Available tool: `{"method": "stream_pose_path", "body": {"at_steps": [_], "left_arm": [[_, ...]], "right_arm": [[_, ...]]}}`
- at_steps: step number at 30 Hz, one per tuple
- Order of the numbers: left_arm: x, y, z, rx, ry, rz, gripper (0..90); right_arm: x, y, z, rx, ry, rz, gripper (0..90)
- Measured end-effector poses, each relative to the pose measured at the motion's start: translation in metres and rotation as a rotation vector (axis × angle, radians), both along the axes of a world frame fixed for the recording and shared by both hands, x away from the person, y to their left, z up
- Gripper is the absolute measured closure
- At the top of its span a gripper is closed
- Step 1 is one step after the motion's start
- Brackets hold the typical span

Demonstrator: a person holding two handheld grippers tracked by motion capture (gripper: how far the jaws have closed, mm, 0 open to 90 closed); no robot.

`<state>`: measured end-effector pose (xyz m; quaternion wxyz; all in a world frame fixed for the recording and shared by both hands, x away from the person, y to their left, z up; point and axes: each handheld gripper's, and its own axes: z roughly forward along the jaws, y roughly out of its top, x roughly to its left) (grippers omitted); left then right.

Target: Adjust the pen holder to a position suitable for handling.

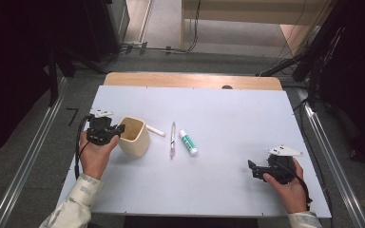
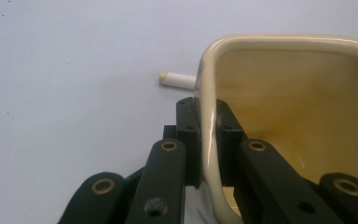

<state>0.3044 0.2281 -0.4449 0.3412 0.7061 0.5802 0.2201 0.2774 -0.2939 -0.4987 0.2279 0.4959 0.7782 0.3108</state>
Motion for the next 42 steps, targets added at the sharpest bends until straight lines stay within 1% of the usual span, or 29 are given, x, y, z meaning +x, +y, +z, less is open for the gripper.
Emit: {"method": "stream_pose_path", "body": {"at_steps": [2, 4, 7, 9, 14, 16, 18, 21, 22, 25, 26, 31, 37, 38, 39, 42], "left_arm": [[-0.001, 0.0, 0.0, 0.012, 0.0, 0.002, 85.3], [-0.002, 0.0, -0.001, 0.015, -0.002, 0.002, 85.3], [-0.004, -0.002, -0.001, 0.017, -0.011, 0.004, 85.1], [-0.004, -0.004, -0.002, 0.028, -0.017, 0.001, 84.9], [-0.005, -0.006, -0.004, 0.014, -0.041, 0.01, 83.6], [-0.005, -0.007, -0.004, 0.014, -0.047, 0.015, 83.2], [-0.006, -0.006, -0.004, 0.004, -0.054, 0.013, 81.9], [-0.006, -0.004, -0.003, -0.005, -0.061, 0.012, 77.3], [-0.007, -0.004, -0.003, -0.013, -0.064, 0.013, 77.1], [-0.008, -0.002, -0.003, -0.036, -0.066, 0.01, 71.6], [-0.008, -0.001, -0.004, -0.042, -0.067, 0.007, 71.0], [-0.012, 0.002, -0.003, -0.089, -0.087, 0.005, 63.9], [-0.021, 0.005, 0.002, -0.11, -0.117, 0.007, 55.8], [-0.021, 0.005, 0.002, -0.11, -0.117, 0.007, 53.4], [-0.024, 0.006, 0.003, -0.119, -0.125, 0.01, 50.8], [-0.029, 0.008, 0.004, -0.126, -0.145, 0.022, 45.2]], "right_arm": [[0.0, 0.0, 0.0, 0.0, 0.0, 0.002, 6.7], [0.0, 0.001, 0.0, 0.0, 0.001, 0.003, 6.7], [0.0, 0.001, 0.0, -0.001, 0.003, 0.003, 6.7], [0.0, 0.001, 0.0, -0.001, 0.002, 0.002, 6.7], [0.0, 0.001, 0.0, 0.0, 0.0, 0.002, 6.7], [-0.001, 0.0, 0.0, 0.001, -0.002, 0.002, 6.7], [-0.001, 0.0, 0.0, 0.004, -0.005, -0.001, 6.7], [-0.001, 0.0, 0.001, 0.013, -0.004, -0.006, 6.7], [-0.001, 0.0, 0.001, 0.019, -0.003, -0.007, 6.7], [-0.001, -0.001, 0.001, 0.024, -0.008, -0.013, 6.7], [-0.001, -0.001, 0.002, 0.026, -0.008, -0.014, 6.7], [0.0, 0.0, 0.001, 0.034, 0.001, -0.013, 6.7], [0.0, 0.0, 0.001, 0.043, 0.006, -0.012, 6.7], [-0.001, 0.0, 0.001, 0.043, 0.009, -0.012, 6.7], [-0.001, 0.0, 0.001, 0.043, 0.009, -0.013, 6.7], [0.0, 0.0, 0.001, 0.044, 0.012, -0.015, 6.7]]}}
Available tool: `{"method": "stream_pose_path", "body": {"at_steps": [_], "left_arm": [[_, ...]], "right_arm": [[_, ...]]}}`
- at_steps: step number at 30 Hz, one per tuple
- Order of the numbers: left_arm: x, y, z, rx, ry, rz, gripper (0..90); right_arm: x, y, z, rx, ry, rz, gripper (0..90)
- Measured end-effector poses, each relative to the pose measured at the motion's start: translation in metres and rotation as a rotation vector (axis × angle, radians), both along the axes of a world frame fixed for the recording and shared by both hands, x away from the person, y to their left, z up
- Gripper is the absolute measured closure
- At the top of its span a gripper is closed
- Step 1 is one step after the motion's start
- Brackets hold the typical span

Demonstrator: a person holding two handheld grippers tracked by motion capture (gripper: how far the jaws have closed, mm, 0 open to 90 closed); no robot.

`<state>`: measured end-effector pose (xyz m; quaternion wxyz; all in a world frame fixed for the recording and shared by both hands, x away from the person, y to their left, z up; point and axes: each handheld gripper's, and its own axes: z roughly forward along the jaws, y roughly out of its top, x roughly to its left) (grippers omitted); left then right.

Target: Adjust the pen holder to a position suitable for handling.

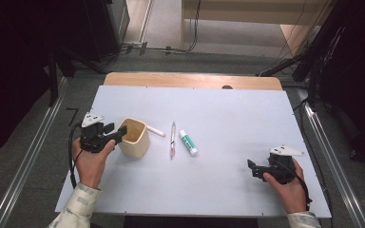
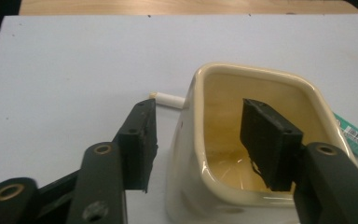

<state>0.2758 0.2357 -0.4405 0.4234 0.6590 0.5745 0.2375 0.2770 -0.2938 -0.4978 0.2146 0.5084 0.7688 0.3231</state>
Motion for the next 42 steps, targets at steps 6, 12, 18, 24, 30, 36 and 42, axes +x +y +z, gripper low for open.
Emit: {"method": "stream_pose_path", "body": {"at_steps": [6, 12, 18, 24, 30, 36, 42], "left_arm": [[-0.012, 0.006, 0.003, -0.031, -0.032, 0.028, 39.4], [-0.022, 0.018, 0.005, -0.04, -0.044, 0.062, 38.4], [-0.026, 0.028, -0.001, -0.048, -0.036, 0.095, 37.4], [-0.031, 0.034, -0.006, -0.051, -0.037, 0.116, 37.4], [-0.03, 0.047, -0.021, -0.051, -0.013, 0.142, 36.4], [-0.025, 0.054, -0.033, -0.053, 0.014, 0.15, 34.6], [-0.023, 0.049, -0.037, -0.042, 0.029, 0.145, 33.0]], "right_arm": [[0.0, 0.001, -0.001, -0.002, -0.002, 0.002, 6.7], [0.0, 0.003, -0.001, -0.003, 0.001, 0.009, 6.7], [0.0, 0.004, -0.001, -0.004, -0.001, 0.013, 6.8], [0.001, 0.004, -0.002, -0.003, 0.005, 0.014, 6.8], [0.002, 0.007, -0.002, 0.003, 0.009, 0.017, 6.8], [0.004, 0.009, -0.001, 0.007, 0.003, 0.021, 6.7], [0.007, 0.01, -0.002, 0.016, 0.008, 0.022, 6.8]]}}
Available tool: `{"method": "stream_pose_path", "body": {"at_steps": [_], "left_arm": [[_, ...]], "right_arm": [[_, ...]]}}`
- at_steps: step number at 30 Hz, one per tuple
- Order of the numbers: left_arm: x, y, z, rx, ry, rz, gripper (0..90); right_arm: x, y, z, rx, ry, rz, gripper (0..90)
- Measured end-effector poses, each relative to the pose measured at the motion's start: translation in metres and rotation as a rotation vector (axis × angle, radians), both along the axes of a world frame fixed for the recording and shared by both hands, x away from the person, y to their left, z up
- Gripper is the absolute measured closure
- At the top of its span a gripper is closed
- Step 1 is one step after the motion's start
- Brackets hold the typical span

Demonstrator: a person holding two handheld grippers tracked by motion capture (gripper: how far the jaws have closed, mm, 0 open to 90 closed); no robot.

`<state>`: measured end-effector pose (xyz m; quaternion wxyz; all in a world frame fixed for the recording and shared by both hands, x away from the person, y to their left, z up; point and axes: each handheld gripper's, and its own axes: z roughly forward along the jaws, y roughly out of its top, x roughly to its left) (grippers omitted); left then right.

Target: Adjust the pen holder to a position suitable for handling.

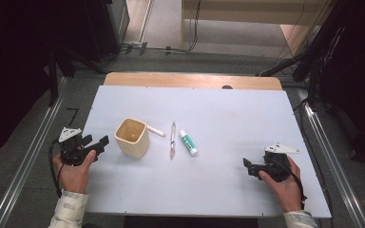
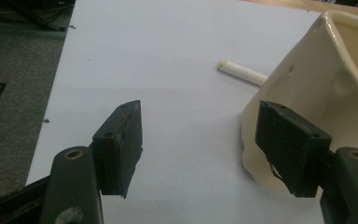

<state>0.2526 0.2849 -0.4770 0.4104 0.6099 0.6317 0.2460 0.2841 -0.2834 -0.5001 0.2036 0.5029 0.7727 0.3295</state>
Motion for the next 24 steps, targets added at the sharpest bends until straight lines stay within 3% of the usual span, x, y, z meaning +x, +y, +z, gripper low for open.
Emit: {"method": "stream_pose_path", "body": {"at_steps": [12, 24], "left_arm": [[0.0, -0.009, -0.007, 0.02, 0.018, -0.019, 33.0], [0.001, -0.012, -0.009, 0.028, 0.025, -0.026, 33.0]], "right_arm": [[0.011, 0.005, 0.002, 0.029, 0.001, 0.015, 6.8], [0.02, 0.018, 0.004, 0.027, -0.007, 0.035, 6.8]]}}
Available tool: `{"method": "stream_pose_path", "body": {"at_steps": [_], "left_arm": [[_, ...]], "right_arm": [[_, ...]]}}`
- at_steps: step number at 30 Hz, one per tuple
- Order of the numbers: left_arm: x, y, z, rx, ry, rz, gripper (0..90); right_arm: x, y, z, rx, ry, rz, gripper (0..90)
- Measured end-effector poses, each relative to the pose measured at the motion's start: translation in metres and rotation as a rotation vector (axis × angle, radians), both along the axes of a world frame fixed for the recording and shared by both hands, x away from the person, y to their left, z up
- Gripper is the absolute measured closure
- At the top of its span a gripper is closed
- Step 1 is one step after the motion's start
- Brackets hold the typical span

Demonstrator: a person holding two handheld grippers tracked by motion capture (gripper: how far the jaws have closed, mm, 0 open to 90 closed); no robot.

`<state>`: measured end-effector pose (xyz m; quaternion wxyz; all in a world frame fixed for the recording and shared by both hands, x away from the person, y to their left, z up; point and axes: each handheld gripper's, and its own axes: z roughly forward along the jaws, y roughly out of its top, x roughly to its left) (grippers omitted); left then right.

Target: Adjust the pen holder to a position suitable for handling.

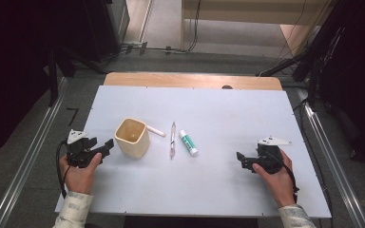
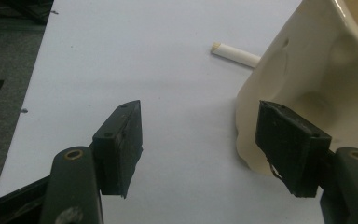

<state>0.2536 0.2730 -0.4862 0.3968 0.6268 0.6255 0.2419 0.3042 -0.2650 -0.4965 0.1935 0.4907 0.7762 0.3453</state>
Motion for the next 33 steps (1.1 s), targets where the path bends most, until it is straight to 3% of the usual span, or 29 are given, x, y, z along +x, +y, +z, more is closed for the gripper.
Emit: {"method": "stream_pose_path", "body": {"at_steps": [33], "left_arm": [[0.002, -0.001, -0.001, -0.028, 0.001, -0.008, 32.4]], "right_arm": [[0.019, 0.053, 0.003, 0.015, 0.01, 0.078, 7.2]]}}
